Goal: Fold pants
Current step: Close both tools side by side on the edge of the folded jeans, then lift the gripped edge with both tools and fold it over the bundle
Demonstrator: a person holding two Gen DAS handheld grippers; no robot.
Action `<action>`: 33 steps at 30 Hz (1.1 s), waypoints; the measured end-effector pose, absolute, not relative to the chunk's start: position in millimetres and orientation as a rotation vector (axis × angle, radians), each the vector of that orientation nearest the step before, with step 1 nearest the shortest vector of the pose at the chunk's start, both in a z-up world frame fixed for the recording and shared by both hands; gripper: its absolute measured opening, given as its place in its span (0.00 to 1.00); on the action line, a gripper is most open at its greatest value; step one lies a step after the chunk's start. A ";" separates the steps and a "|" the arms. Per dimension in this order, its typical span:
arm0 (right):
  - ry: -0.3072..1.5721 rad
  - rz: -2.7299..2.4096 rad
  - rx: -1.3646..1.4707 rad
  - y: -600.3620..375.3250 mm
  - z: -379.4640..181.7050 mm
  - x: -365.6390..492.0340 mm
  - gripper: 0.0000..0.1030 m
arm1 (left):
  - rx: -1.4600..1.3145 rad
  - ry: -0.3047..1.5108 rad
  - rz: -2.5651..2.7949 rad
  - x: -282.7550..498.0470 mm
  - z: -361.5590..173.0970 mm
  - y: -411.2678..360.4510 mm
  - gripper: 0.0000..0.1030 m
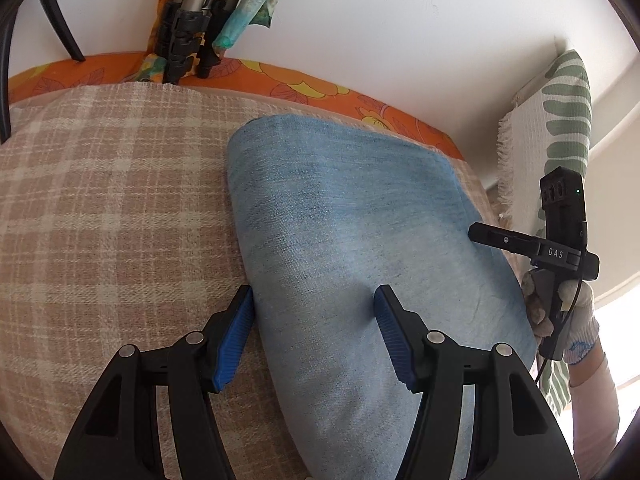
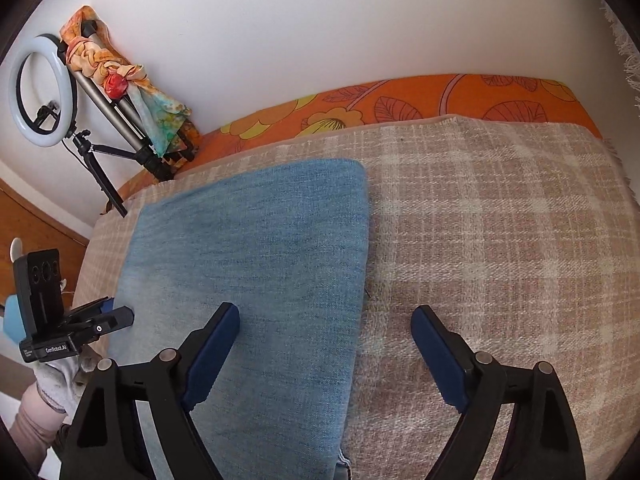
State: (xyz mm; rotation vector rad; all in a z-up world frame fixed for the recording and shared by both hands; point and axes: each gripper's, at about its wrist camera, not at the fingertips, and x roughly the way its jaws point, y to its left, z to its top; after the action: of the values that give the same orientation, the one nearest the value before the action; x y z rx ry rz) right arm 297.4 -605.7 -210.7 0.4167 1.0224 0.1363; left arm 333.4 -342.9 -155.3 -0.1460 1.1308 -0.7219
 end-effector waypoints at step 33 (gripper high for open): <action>0.936 0.163 0.332 -552.4 -194.9 274.8 0.18 | -0.015 1.006 -0.709 324.5 -145.3 -360.0 0.16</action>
State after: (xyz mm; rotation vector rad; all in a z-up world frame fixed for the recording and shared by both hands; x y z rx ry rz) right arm 274.8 -552.4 -194.9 0.3321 0.9360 0.1626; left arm 324.5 -360.0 -145.3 -0.0153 1.0062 -0.7086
